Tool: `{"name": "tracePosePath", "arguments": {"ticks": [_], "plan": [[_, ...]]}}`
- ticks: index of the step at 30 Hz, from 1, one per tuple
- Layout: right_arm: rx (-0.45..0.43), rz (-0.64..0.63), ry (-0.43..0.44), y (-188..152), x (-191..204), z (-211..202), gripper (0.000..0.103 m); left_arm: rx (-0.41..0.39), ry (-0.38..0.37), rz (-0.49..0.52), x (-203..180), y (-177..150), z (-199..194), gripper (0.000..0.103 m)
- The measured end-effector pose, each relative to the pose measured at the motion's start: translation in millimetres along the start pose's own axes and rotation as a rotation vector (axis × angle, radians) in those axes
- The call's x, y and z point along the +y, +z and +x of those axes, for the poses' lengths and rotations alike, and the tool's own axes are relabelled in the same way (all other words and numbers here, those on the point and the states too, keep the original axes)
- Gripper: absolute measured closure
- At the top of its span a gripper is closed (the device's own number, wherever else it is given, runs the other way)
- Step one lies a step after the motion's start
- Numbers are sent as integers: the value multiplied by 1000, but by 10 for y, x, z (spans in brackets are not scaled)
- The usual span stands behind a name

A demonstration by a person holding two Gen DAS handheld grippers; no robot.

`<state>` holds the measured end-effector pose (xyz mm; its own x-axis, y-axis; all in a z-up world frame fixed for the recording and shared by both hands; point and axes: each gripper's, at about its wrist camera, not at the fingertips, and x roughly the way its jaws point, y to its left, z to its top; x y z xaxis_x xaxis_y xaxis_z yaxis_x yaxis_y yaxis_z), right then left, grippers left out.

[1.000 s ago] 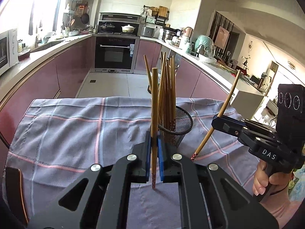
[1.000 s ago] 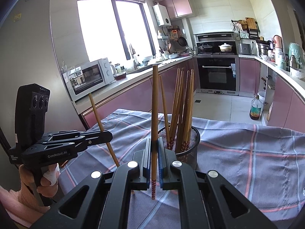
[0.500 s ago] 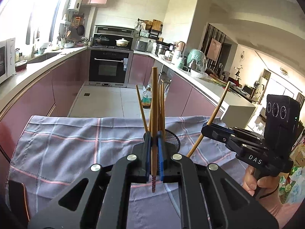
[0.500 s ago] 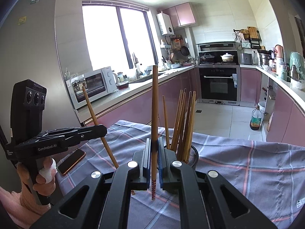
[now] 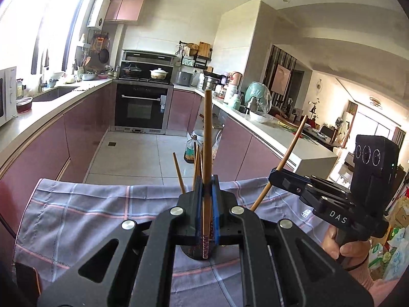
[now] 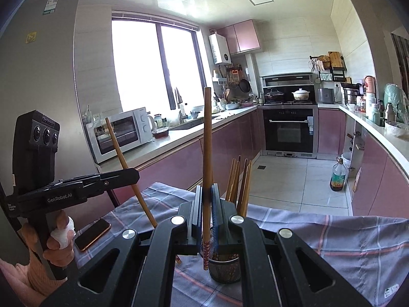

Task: Organize utensils
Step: 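Lower both chopsticks into the mesh cup from above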

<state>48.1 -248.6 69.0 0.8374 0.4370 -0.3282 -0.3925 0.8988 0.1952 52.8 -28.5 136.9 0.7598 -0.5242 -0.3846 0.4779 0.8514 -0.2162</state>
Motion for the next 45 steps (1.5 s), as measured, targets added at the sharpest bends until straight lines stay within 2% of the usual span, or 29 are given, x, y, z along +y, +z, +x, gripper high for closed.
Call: {"name": "tracePosePath", "arguments": {"ticks": [6,14,26,45], "plan": [[-25,1,-15,83,-38,13,97,-14,-2,2,-64,197,141,96],[-19,26,-31,54,-94,123,97,-3,27,3,-113,297,377,96],[29,43,-55,-21,-114,328,98,68,43,16,-152,156,674,96],[133,64,-78,-244,-207,630,98,196,45,35,27,-217,1090,96]]}}
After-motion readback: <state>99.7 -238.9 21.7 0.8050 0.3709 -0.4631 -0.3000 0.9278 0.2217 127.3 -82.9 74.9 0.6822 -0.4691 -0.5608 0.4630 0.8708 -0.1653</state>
